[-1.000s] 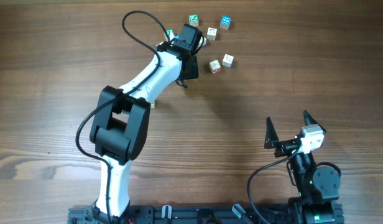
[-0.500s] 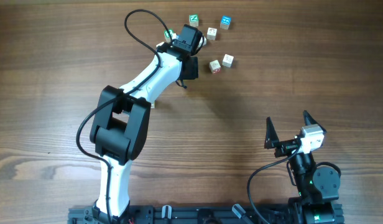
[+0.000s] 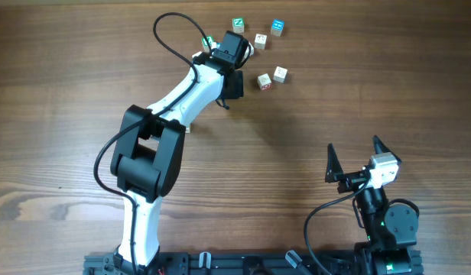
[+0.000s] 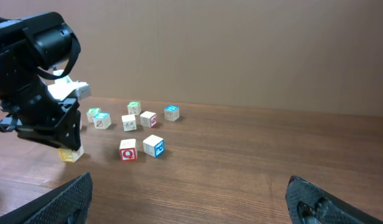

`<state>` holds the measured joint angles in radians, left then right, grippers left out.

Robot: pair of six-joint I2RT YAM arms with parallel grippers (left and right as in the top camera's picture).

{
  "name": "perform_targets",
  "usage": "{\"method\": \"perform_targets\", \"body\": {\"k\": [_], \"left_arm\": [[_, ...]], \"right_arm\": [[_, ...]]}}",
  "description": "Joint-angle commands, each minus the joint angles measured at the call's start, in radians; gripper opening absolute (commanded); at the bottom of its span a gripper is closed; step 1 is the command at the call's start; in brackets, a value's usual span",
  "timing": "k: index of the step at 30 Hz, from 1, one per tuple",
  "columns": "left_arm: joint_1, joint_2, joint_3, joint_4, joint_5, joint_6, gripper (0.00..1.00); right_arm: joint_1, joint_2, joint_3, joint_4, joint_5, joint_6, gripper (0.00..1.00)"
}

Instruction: Form a tower

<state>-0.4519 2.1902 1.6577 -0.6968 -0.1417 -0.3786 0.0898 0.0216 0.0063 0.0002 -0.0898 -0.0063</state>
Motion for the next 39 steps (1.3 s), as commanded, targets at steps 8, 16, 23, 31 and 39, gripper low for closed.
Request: {"method": "perform_targets", "body": {"k": [8, 16, 23, 31, 39], "left_arm": [[0.095, -0.089, 0.034, 0.015, -0.133, 0.009, 0.31], [0.351, -0.261, 0.034, -0.143, -0.116, 0.092, 0.3], [0.6, -0.259, -0.012, -0.285, 0.152, 0.323, 0.36], [0.657, -0.259, -0.118, -0.212, 0.122, 0.318, 0.52], [0.666, -0.258, -0.154, -0.169, 0.037, 0.051, 0.7]], "right_arm": [[-0.003, -0.004, -0.001, 0.006, -0.016, -0.014, 1.0], [-0.003, -0.004, -0.001, 0.005, -0.016, -0.014, 1.0], [-0.003, -0.004, -0.001, 0.006, -0.016, -0.013, 1.0], [-0.003, -0.004, -0.001, 0.006, -0.016, -0.013, 1.0], [-0.003, -0.004, -0.001, 0.006, -0.016, -0.014, 1.0]]}}
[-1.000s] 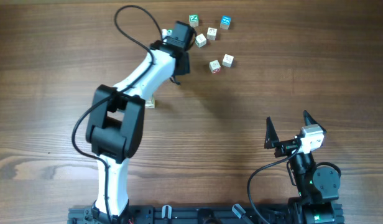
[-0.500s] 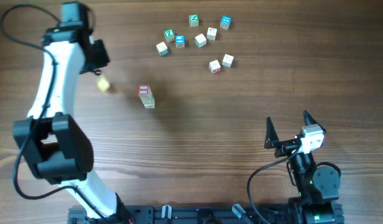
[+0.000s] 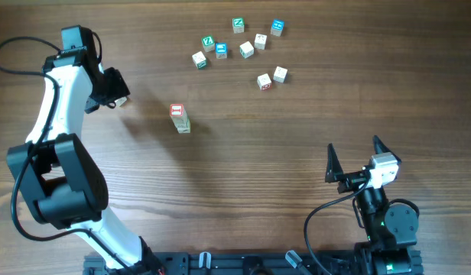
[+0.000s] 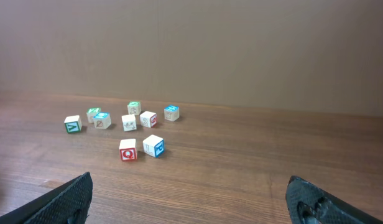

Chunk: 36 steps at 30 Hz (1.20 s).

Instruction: Form a tower

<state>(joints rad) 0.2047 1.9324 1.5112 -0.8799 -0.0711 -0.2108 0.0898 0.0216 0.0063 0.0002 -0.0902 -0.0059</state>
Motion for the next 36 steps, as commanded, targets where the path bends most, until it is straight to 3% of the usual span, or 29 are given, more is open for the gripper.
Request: {"method": "perform_targets", "body": {"k": [1, 3, 7, 12, 29, 36], "left_arm": [[0.012, 0.0, -0.008, 0.021, -0.038, -0.145, 0.71], [0.016, 0.0, -0.008, 0.025, -0.04, -0.165, 0.72], [0.019, 0.004, -0.009, 0.036, -0.039, -0.214, 0.6], [0.016, 0.06, -0.009, 0.089, -0.029, -0.244, 0.55], [0.015, 0.163, -0.009, 0.203, 0.015, -0.189, 0.51], [0.016, 0.194, -0.008, 0.201, 0.026, -0.178, 0.3]], "right_arm": [[-0.003, -0.004, -0.001, 0.006, -0.016, -0.014, 1.0], [-0.003, -0.004, -0.001, 0.005, -0.016, -0.014, 1.0], [-0.003, -0.004, -0.001, 0.005, -0.015, -0.014, 1.0], [-0.003, -0.004, -0.001, 0.005, -0.015, -0.014, 1.0], [-0.003, -0.004, -0.001, 0.006, -0.015, -0.014, 1.0], [-0.003, -0.004, -0.001, 0.005, -0.015, -0.014, 1.0]]}}
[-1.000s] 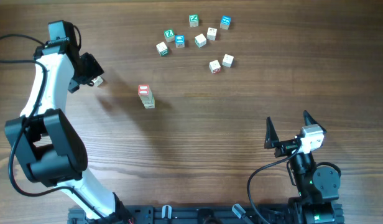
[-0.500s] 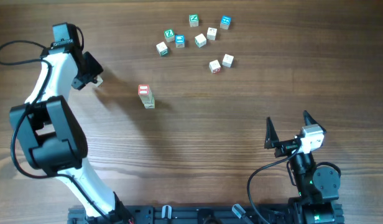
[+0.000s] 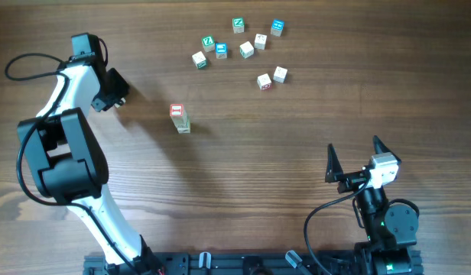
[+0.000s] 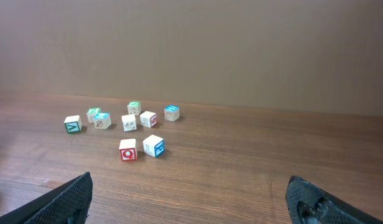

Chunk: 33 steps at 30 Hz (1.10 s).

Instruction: Form a tower

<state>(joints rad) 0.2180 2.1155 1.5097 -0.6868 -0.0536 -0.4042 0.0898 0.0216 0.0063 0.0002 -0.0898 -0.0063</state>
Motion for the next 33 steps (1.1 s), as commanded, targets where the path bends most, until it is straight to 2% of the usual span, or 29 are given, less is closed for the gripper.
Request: {"method": "perform_targets", "body": {"k": [1, 5, 7, 9, 14, 17, 18, 22, 25, 33], "left_arm": [[0.003, 0.011, -0.007, 0.007, 0.008, 0.048, 0.29], [0.003, 0.011, -0.007, 0.003, 0.008, 0.154, 0.31], [0.003, 0.011, -0.007, 0.002, 0.008, 0.163, 0.42], [0.003, 0.011, -0.007, 0.003, 0.008, 0.163, 0.47], [0.003, -0.003, -0.004, -0.005, 0.008, 0.162, 0.47], [0.003, -0.016, -0.004, -0.02, -0.012, 0.162, 0.41], [0.003, -0.019, -0.004, -0.028, -0.021, 0.162, 0.41], [0.003, -0.026, -0.004, -0.05, -0.135, 0.177, 0.4], [0.003, -0.027, -0.004, -0.047, -0.1, 0.338, 0.43], [0.005, -0.03, -0.004, -0.022, -0.048, 0.344, 0.45]], "right_arm": [[-0.003, -0.004, -0.001, 0.005, -0.016, -0.013, 1.0], [-0.003, -0.004, -0.001, 0.005, -0.016, -0.014, 1.0], [-0.003, -0.004, -0.001, 0.005, -0.016, -0.014, 1.0], [-0.003, -0.004, -0.001, 0.006, -0.016, -0.014, 1.0], [-0.003, -0.004, -0.001, 0.005, -0.016, -0.013, 1.0], [-0.003, -0.004, -0.001, 0.005, -0.016, -0.014, 1.0], [-0.003, -0.004, -0.001, 0.006, -0.016, -0.013, 1.0], [-0.003, -0.004, -0.001, 0.006, -0.016, -0.014, 1.0], [-0.003, -0.004, -0.001, 0.006, -0.016, -0.013, 1.0], [-0.003, -0.004, -0.001, 0.005, -0.016, -0.014, 1.0]]}}
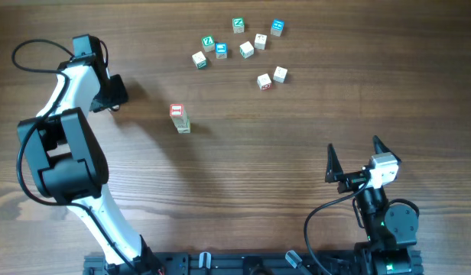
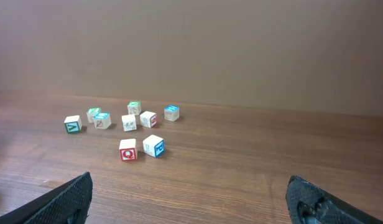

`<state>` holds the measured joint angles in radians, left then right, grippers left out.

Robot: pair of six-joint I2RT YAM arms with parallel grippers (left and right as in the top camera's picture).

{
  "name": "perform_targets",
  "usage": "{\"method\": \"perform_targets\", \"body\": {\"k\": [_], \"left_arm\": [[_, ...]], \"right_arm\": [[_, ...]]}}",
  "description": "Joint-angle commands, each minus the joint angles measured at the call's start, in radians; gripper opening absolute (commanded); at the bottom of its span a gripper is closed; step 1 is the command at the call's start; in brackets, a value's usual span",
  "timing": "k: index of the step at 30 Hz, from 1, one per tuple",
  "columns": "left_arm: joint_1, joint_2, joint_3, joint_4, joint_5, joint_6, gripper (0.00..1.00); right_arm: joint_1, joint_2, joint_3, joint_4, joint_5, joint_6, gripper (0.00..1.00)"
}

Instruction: Form a tower

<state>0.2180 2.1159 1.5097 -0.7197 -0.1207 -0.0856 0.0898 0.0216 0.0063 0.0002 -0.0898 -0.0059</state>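
Note:
A short tower (image 1: 178, 119) of stacked blocks with a red-marked block on top stands left of the table's middle. Several loose letter blocks (image 1: 246, 49) lie in a cluster at the back; the right wrist view shows them too, with a red Q block (image 2: 127, 149) nearest. My left gripper (image 1: 113, 92) is at the far left, well away from the tower and the cluster; its jaws are too dark and small to read. My right gripper (image 2: 191, 199) stands open and empty near the front right, also seen as the right gripper (image 1: 353, 153) from above.
The left arm's white links (image 1: 67, 84) and black cable (image 1: 33, 50) cover the left side. Bare wood table (image 1: 297, 137) lies between the tower, the cluster and the right arm's base (image 1: 384, 221).
The left gripper has turned slightly at the far left and its cable has shifted. The tower, the loose blocks and the right arm have not moved.
At first the left arm reached across to the block cluster, with a pale block right under its fingers in the right wrist view. At the following moment it was at the far left and the tower stood uncovered. It has stayed there since; the right arm has not moved.

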Motion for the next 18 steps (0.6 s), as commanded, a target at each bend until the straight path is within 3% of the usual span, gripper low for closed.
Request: {"method": "perform_targets", "body": {"k": [1, 10, 18], "left_arm": [[0.005, -0.037, -0.004, 0.011, 0.019, 0.024, 0.45], [0.037, -0.085, -0.005, 0.008, 0.045, -0.034, 0.41], [0.037, -0.057, -0.005, 0.005, 0.105, -0.034, 0.48]], "right_arm": [[-0.003, -0.004, -0.001, 0.005, -0.016, -0.014, 1.0], [-0.003, -0.004, -0.001, 0.006, -0.016, -0.014, 1.0], [-0.003, -0.004, -0.001, 0.006, -0.016, -0.014, 1.0]]}}
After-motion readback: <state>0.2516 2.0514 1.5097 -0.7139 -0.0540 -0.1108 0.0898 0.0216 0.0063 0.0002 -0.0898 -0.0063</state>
